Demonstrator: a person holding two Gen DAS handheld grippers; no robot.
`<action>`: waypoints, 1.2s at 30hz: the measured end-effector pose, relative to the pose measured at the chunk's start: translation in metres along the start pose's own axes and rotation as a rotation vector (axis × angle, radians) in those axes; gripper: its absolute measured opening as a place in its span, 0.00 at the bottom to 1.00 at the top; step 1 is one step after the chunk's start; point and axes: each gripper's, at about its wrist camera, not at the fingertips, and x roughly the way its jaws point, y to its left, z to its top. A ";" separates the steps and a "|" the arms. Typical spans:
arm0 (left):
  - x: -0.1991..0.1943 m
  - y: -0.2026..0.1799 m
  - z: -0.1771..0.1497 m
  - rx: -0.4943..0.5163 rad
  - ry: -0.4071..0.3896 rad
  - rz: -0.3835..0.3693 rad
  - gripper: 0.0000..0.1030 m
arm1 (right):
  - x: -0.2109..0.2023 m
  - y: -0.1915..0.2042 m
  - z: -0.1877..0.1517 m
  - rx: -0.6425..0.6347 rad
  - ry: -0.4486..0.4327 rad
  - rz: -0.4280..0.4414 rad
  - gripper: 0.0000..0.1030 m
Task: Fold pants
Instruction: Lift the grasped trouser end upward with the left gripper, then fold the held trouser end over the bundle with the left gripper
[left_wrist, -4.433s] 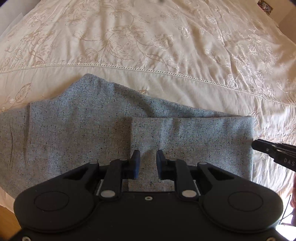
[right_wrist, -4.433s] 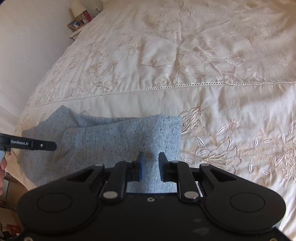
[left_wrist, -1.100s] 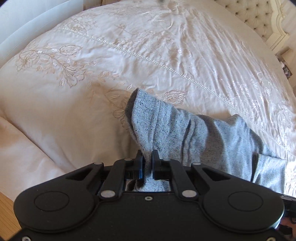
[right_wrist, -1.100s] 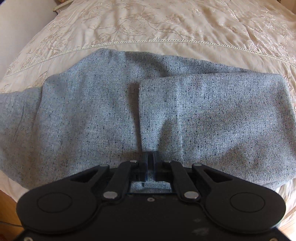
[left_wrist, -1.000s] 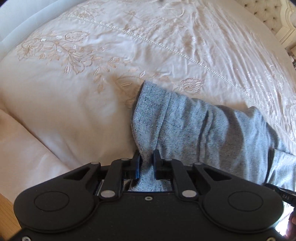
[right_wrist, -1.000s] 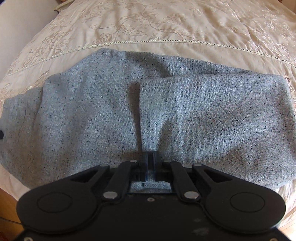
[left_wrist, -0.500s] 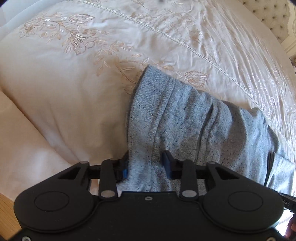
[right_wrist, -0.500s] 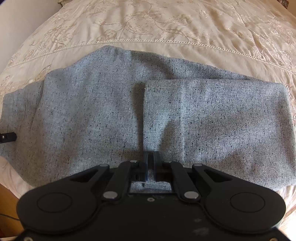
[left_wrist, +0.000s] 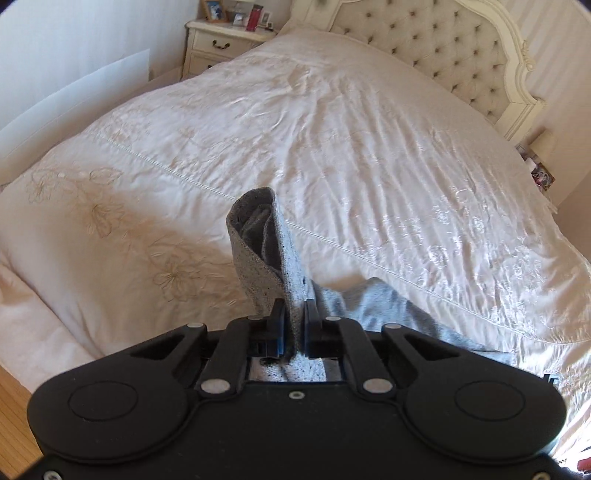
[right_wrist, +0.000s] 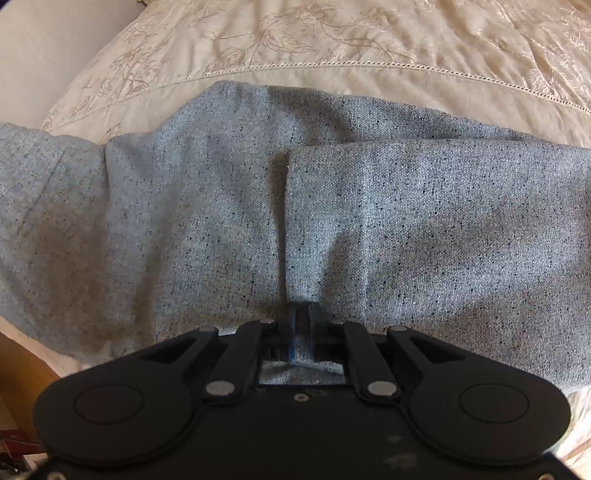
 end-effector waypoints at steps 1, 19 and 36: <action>-0.006 -0.018 0.000 0.020 -0.013 -0.010 0.11 | -0.010 -0.009 -0.001 0.008 -0.020 0.023 0.08; 0.114 -0.274 -0.128 0.206 0.246 -0.142 0.15 | -0.112 -0.196 -0.009 0.075 -0.110 0.047 0.18; 0.068 -0.147 -0.168 0.114 0.321 0.247 0.19 | -0.037 -0.169 0.036 0.063 0.021 0.242 0.40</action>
